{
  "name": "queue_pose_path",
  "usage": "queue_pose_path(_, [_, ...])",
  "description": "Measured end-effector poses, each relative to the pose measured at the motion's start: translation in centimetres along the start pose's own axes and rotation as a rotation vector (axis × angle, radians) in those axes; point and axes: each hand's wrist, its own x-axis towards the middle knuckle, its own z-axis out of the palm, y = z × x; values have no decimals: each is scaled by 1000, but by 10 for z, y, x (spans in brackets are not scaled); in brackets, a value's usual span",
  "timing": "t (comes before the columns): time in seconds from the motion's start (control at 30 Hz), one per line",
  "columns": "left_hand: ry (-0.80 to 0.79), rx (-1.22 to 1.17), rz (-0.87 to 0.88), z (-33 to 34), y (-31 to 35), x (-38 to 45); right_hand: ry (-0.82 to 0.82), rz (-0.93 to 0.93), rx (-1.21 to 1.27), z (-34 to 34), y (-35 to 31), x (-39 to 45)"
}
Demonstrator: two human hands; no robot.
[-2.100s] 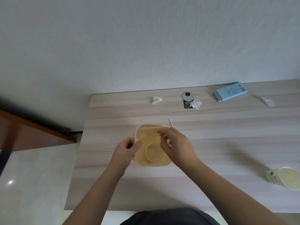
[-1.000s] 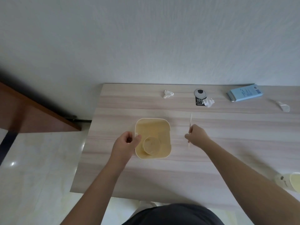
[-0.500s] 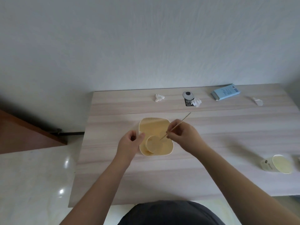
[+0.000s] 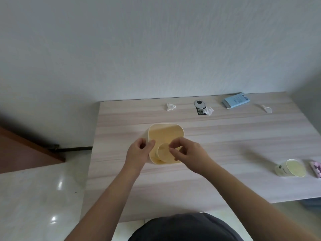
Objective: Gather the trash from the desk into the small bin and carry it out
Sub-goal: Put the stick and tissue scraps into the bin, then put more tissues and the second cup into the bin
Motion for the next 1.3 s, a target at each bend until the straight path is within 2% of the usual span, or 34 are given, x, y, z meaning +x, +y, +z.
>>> queue_pose_path(0.13, [-10,-21,-19,-8,-1,-2,105,-20,4,-7,0,-1])
queue_pose_path(0.33, [-1,2,-58,-9,2,1,286,48,-27,-34,13,12])
queue_pose_path(0.57, [41,9,-91,10,13,12,280,95,-102,-72,49,65])
queue_pose_path(0.7, [30,-10,-117,21,21,15,175,131,-186,-81,77,110])
queue_pose_path(0.8, [20,-135,-138,28,27,20,73,154,-209,-78,94,143])
queue_pose_path(1.0, [136,-229,-220,39,32,38,-126,83,-414,-68,113,213])
queue_pose_path(1.3, [242,-250,-240,45,40,62,-275,73,-803,-37,136,303])
